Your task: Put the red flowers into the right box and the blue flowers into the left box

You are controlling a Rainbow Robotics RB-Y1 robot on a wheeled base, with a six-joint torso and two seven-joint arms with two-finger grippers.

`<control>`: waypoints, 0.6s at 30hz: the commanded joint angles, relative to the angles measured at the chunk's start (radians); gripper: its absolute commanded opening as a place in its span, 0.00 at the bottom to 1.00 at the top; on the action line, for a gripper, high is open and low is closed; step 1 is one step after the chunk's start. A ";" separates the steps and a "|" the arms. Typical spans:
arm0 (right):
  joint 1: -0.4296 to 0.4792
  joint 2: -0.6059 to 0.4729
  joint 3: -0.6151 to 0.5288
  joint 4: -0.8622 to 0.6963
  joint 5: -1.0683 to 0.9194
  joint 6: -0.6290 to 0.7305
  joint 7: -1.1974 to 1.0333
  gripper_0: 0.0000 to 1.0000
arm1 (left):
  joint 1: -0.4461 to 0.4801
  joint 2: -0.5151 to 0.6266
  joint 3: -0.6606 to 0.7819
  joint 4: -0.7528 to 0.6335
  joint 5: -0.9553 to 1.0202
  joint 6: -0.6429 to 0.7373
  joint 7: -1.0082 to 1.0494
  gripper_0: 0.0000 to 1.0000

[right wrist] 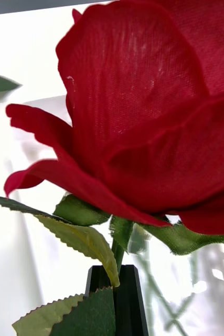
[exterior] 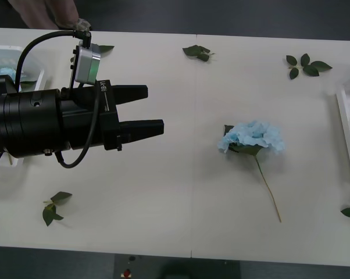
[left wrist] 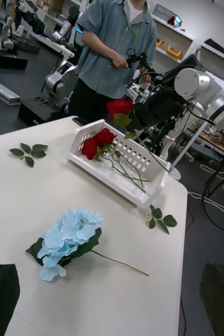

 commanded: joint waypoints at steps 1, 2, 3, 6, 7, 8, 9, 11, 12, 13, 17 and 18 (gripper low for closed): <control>-0.003 -0.023 -0.010 0.015 0.005 -0.052 0.097 0.00 | -0.012 0.024 0.010 -0.023 0.004 -0.005 -0.075 1.00; -0.003 -0.024 -0.013 0.037 0.003 -0.070 0.111 0.00 | -0.012 0.024 0.010 -0.023 0.004 -0.005 -0.075 1.00; -0.003 -0.023 -0.015 0.066 0.003 -0.103 0.131 0.00 | -0.012 0.024 0.010 -0.023 0.004 -0.005 -0.075 1.00; -0.002 -0.024 -0.004 0.140 -0.001 -0.205 0.169 0.00 | -0.012 0.024 0.010 -0.023 0.004 -0.005 -0.075 1.00; -0.003 -0.024 -0.001 0.164 0.003 -0.241 0.176 0.00 | -0.012 0.024 0.010 -0.023 0.004 -0.005 -0.075 1.00; -0.003 -0.024 0.001 0.182 0.007 -0.261 0.176 0.00 | -0.012 0.024 0.010 -0.023 0.004 -0.005 -0.075 1.00; -0.009 -0.024 0.004 0.199 0.010 -0.284 0.176 0.00 | -0.012 0.024 0.010 -0.023 0.004 -0.005 -0.075 1.00; -0.022 -0.026 0.017 0.219 0.013 -0.304 0.176 0.00 | -0.012 0.024 0.010 -0.023 0.004 -0.005 -0.075 1.00; -0.029 -0.026 0.033 0.232 0.019 -0.316 0.176 0.01 | -0.012 0.024 0.010 -0.023 0.004 -0.005 -0.075 1.00; -0.031 -0.029 0.039 0.233 0.020 -0.319 0.176 0.05 | -0.012 0.024 0.010 -0.023 0.004 -0.005 -0.075 1.00; -0.031 -0.035 0.057 0.233 0.022 -0.328 0.176 0.67 | -0.012 0.024 0.010 -0.023 0.004 -0.005 -0.075 1.00; -0.031 -0.038 0.063 0.233 0.022 -0.328 0.176 0.86 | -0.012 0.024 0.010 -0.023 0.004 -0.005 -0.075 1.00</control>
